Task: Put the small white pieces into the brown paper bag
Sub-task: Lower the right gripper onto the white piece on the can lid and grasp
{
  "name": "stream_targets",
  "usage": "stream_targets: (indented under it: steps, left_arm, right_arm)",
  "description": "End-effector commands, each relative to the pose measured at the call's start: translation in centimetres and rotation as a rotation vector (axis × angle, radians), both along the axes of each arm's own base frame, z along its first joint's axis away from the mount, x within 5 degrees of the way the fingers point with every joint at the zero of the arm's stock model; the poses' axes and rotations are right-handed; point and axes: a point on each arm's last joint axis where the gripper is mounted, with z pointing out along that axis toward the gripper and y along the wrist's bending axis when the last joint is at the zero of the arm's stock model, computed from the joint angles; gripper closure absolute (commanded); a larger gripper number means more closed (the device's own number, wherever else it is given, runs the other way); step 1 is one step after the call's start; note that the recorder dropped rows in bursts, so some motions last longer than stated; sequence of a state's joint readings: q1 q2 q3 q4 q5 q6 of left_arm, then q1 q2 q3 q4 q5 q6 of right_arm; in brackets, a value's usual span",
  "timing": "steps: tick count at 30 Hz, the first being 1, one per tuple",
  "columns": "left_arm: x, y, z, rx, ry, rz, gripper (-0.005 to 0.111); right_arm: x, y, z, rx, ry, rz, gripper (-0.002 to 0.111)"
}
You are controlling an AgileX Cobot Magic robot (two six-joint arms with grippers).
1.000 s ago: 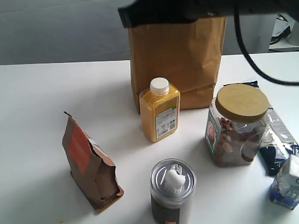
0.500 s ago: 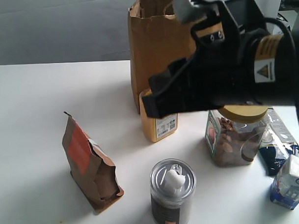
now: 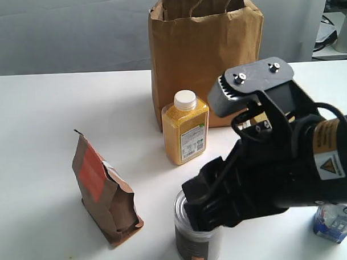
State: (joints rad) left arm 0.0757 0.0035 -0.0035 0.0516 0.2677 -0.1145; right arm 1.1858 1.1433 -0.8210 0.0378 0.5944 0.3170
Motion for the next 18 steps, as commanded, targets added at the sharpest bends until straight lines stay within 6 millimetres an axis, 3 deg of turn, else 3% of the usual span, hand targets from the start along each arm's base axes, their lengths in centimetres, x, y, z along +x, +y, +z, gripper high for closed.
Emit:
stream_targets:
  steps: [1,8,18]
  left_arm:
    - [0.0,-0.1,0.0,-0.013,-0.007,-0.008,0.107]
    - [0.0,-0.1,0.0,-0.013,-0.007,-0.008,0.107]
    - [0.0,-0.1,0.0,-0.013,-0.007,-0.008,0.107]
  right_arm:
    - [-0.5,-0.5,-0.5,-0.04,0.056,-0.007,0.056]
    - [-0.3,-0.3,-2.2,-0.027,0.039,-0.008,0.056]
    - [1.1,2.4,-6.3,-0.146,0.025,0.011,0.056]
